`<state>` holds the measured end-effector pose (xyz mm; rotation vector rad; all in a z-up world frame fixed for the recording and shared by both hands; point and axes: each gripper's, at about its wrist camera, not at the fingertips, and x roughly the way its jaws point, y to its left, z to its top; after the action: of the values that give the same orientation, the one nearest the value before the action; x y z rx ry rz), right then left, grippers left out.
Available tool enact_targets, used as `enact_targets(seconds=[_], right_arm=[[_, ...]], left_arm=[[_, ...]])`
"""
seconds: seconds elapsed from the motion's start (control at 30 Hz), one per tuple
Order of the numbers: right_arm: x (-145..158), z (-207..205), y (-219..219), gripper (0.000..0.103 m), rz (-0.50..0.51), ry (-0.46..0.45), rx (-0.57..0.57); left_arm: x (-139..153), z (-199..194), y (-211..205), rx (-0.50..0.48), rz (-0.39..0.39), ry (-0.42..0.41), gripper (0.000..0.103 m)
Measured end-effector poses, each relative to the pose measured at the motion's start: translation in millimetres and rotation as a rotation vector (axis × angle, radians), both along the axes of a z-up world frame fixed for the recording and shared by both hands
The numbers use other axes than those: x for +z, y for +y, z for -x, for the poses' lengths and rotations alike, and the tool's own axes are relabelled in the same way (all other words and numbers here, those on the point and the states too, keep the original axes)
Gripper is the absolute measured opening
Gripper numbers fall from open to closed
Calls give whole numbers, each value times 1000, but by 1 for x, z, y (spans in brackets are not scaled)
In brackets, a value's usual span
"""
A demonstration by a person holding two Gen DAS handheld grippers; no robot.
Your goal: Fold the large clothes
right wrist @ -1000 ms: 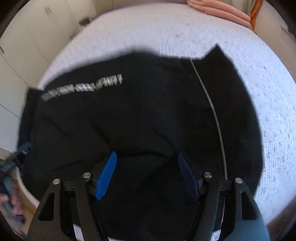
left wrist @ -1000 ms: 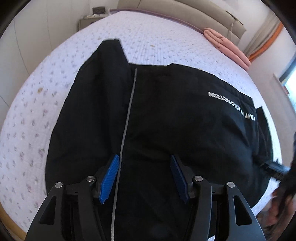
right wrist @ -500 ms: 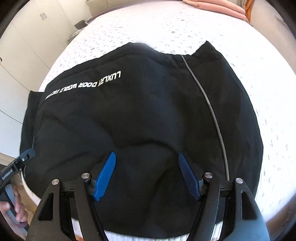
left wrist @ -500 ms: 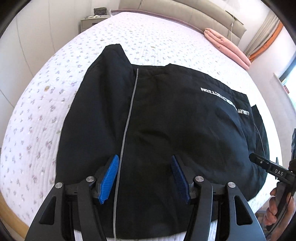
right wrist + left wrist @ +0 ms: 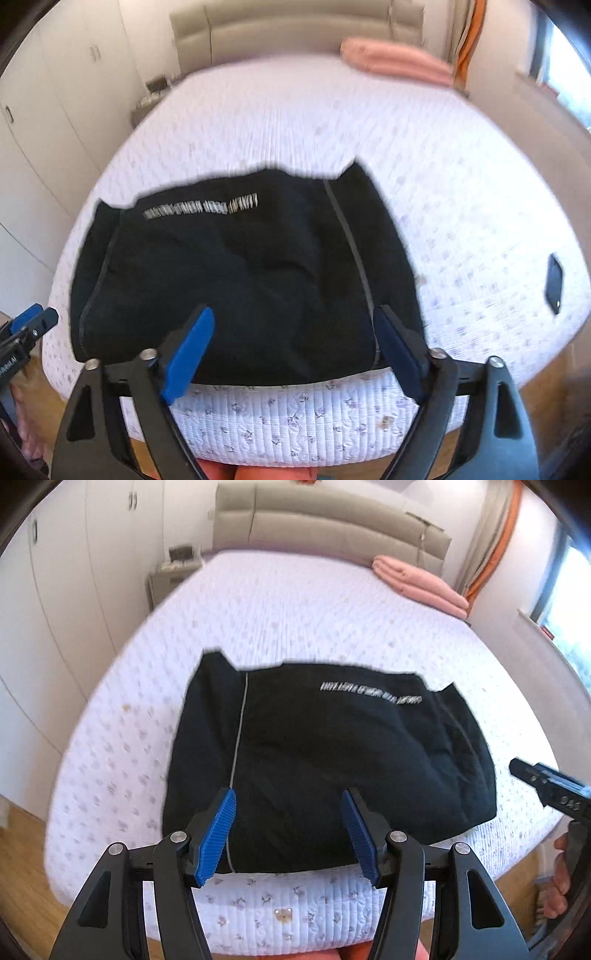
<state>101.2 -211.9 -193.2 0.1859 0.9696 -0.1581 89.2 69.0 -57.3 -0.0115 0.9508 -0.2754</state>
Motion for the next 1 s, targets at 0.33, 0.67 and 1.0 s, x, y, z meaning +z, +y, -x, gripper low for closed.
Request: enact_targets(seconds=[0.33,0.67,1.0], right_arm=[[94,63,28,99,5,-165,-29],[123,96,45,100,61,-205,-30],[108,102,44,100,81,-176,-37]], left_arm=[[94,66,-1,37,-42,-158,70],[116,99,-1,68,-56,-199,75],[101,109,-12,99,-154,-198,75]])
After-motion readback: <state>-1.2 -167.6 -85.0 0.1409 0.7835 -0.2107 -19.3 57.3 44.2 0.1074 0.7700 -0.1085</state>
